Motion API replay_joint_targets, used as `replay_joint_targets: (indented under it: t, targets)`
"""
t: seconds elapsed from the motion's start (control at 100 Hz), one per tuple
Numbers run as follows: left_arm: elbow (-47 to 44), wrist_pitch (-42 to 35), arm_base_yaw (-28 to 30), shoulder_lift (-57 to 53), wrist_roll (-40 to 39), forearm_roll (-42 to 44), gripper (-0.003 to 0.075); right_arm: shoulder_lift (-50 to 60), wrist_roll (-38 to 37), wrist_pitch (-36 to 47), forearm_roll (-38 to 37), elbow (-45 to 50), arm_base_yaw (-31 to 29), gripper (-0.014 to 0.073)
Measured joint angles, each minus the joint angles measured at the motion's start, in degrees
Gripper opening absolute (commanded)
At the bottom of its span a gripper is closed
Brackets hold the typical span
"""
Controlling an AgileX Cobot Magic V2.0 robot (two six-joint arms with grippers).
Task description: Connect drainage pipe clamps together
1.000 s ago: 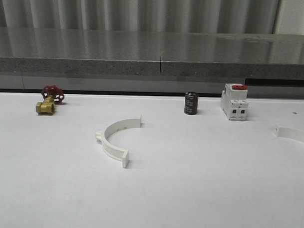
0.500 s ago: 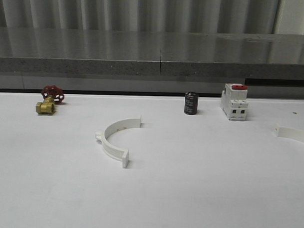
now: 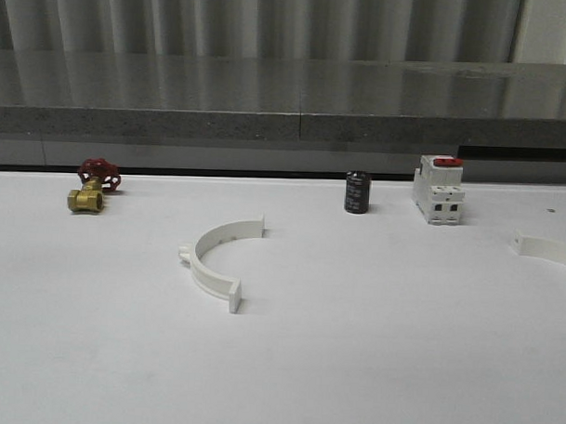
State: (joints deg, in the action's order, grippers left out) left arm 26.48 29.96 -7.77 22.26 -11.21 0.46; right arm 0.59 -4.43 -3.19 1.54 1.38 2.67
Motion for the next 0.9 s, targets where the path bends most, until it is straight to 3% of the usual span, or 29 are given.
replay_joint_targets:
  t: [0.23,0.52,0.75,0.85,0.9]
  targets:
    - [0.0,0.0,0.0,0.0,0.0,0.0,-0.0020,-8.6,-5.4,-7.6,0.8,-9.3,0.0,-0.0069]
    - [0.0,0.0,0.0,0.0,0.0,0.0,-0.0020,-38.3,-6.9,-19.7,0.9,-32.3,0.0,-0.0069]
    - [0.0,0.0,0.0,0.0,0.0,0.0,-0.0020,-56.1,-6.9,-22.9,0.9,-44.8,0.0,-0.0069]
    - [0.0,0.0,0.0,0.0,0.0,0.0,-0.0020,-60.4,-7.0,-23.2,0.9,-46.4,0.0,-0.0043]
    - [0.0,0.0,0.0,0.0,0.0,0.0,-0.0020,-62.0,-7.0,-23.4,0.9,-46.6,0.0,0.0016]
